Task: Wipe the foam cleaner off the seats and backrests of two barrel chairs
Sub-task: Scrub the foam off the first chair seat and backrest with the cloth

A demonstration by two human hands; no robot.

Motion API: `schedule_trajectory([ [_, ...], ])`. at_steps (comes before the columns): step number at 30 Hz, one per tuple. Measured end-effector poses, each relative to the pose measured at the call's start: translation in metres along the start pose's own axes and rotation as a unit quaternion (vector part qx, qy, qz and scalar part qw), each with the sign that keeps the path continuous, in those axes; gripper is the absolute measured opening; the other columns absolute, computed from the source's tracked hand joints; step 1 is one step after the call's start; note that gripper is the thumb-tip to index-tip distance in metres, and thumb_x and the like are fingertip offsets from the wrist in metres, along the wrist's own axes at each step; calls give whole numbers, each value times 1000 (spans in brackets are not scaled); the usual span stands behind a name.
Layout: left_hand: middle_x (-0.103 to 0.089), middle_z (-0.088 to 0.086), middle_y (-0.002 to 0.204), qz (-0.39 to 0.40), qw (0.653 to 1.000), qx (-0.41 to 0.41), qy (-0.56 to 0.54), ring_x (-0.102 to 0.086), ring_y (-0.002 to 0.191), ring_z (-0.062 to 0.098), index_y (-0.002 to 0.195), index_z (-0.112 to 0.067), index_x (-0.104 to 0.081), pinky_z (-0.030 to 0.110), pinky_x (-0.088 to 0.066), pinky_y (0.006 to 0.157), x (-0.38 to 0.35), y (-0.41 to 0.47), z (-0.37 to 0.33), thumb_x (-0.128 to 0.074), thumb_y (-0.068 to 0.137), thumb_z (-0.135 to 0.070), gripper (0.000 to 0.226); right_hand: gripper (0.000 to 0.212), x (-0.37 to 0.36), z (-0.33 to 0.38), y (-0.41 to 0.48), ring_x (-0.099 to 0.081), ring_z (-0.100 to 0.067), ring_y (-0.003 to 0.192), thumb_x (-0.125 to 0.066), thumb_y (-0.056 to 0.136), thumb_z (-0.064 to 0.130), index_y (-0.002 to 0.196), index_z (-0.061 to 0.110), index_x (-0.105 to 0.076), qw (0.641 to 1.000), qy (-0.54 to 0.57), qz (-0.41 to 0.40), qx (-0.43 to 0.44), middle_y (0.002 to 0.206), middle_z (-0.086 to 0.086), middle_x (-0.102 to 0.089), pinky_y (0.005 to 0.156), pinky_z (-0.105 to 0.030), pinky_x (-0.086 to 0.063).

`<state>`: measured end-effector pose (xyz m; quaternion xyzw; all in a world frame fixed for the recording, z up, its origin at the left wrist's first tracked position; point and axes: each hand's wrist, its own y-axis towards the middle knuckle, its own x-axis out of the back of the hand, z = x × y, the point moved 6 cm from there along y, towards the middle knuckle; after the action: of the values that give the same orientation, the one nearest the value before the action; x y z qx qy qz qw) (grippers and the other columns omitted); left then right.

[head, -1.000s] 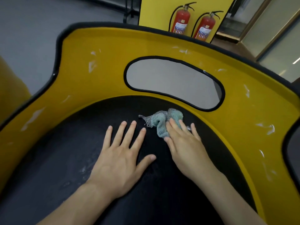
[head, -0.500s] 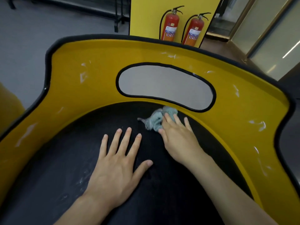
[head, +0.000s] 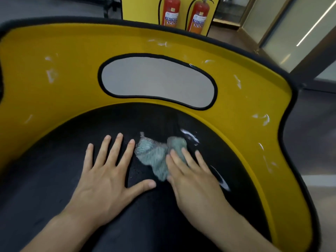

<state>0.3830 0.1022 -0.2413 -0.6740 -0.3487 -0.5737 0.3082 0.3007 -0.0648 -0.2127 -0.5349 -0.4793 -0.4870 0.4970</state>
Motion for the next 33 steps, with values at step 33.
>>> schedule_trajectory([
  [33, -3, 5, 170, 34, 996, -56, -53, 5, 157, 22, 162, -17, -12, 51, 3, 122, 10, 10, -43, -18, 74, -102, 123, 55, -2, -15, -32, -65, -28, 120, -37, 88, 35, 123, 10, -72, 999, 28, 11, -40, 128, -6, -69, 105, -46, -30],
])
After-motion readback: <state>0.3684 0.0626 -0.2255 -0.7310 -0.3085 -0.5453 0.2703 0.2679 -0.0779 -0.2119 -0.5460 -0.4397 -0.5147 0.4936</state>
